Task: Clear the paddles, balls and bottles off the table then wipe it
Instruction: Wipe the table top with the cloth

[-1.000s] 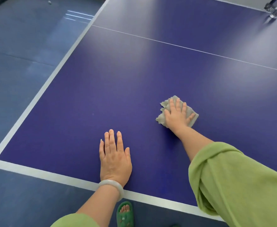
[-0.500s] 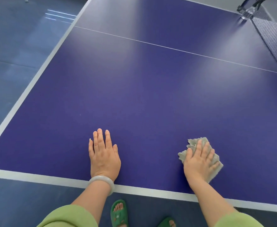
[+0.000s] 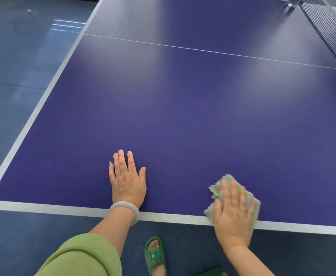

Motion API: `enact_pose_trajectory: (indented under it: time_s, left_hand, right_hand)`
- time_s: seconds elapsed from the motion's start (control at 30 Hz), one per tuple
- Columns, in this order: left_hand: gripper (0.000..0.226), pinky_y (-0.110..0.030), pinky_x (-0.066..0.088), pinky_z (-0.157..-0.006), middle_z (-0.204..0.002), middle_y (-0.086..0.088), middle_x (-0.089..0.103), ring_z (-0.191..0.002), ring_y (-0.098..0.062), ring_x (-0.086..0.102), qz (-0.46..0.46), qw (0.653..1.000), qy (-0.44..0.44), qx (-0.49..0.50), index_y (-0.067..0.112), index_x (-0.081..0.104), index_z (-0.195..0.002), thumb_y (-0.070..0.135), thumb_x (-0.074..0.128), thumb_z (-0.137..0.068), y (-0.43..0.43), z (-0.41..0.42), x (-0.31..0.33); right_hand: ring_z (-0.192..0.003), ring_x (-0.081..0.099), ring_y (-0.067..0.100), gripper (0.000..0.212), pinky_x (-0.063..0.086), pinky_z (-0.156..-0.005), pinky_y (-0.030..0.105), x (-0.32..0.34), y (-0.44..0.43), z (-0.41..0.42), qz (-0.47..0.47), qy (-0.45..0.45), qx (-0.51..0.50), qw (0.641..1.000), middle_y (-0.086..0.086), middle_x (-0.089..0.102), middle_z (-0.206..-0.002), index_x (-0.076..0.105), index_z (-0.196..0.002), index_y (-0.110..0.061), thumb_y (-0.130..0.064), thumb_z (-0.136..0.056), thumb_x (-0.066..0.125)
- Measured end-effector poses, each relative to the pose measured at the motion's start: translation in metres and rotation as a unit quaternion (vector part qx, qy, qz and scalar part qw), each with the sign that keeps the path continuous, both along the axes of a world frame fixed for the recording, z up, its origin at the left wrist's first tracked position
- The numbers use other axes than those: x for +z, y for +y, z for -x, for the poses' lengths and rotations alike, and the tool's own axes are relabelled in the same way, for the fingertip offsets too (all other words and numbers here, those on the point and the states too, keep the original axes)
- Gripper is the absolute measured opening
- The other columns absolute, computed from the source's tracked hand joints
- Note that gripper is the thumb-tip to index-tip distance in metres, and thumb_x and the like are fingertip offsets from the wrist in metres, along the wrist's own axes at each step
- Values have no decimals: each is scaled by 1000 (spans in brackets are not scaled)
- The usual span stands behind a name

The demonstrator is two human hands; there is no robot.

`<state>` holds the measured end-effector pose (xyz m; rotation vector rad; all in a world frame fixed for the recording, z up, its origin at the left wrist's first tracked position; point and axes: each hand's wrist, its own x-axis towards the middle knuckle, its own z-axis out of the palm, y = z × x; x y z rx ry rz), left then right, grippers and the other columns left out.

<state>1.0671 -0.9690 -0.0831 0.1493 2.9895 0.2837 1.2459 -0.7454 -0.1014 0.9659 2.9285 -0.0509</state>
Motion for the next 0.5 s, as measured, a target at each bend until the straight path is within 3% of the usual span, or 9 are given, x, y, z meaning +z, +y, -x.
enact_pose_trajectory:
  time_s: [0.07, 0.13, 0.2, 0.33, 0.43, 0.5]
  left_hand:
    - [66, -40, -5, -123, -164, -10, -3, -151, -25, -8, -6, 1000, -7, -2, 14, 4, -157, 44, 26, -102, -2, 1, 0]
    - [64, -38, -8, -123, -164, -7, -7, -151, -22, -12, -26, 999, -23, -17, 16, 4, -157, 41, 28, -103, -6, 2, 1]
    - [63, -37, -8, -123, -164, -5, -8, -151, -20, -13, -48, 998, -35, -34, 18, 5, -157, 41, 28, -104, -13, 1, 4]
    - [67, -42, -5, -123, -164, -9, -6, -151, -25, -9, 2, 999, -19, -40, 18, 2, -157, 51, 22, -102, -15, -33, 3]
    - [75, -44, -4, -122, -164, -12, 2, -151, -29, -2, 20, 998, -4, -55, 18, 6, -156, 61, 11, -95, -14, -53, -6]
    - [77, -45, -3, -122, -164, -13, 5, -151, -30, 1, 36, 998, 5, -58, 18, 9, -156, 63, 8, -94, -15, -55, -9]
  right_hand:
    - [-145, 26, 29, 63, 19, -114, 61, 2, -8, 6, 28, 4, -98, 995, 6, 27, -159, 28, -152, -19, -42, -94, 22]
    - [-145, 26, 32, 64, 17, -114, 61, 6, -34, 23, 40, 29, -101, 994, 8, 26, -159, 33, -151, -17, -42, -93, 22]
    - [-147, 23, 32, 64, 15, -116, 58, 7, -69, 40, 43, 32, 13, 998, 8, 23, -160, 31, -152, -16, -42, -93, 24]
    - [-151, 8, 26, 62, 12, -116, 55, 3, -86, 58, 40, 20, 229, 972, 1, 8, -164, 14, -156, -23, -45, -99, 21]
    - [-151, 9, 24, 60, 15, -116, 53, -1, -50, 43, 27, 4, 278, 960, -1, 8, -164, 15, -156, -25, -44, -99, 22]
    - [-150, 13, 23, 60, 18, -116, 54, -4, -9, 18, 18, 8, 218, 976, -2, 13, -163, 19, -155, -26, -42, -98, 24]
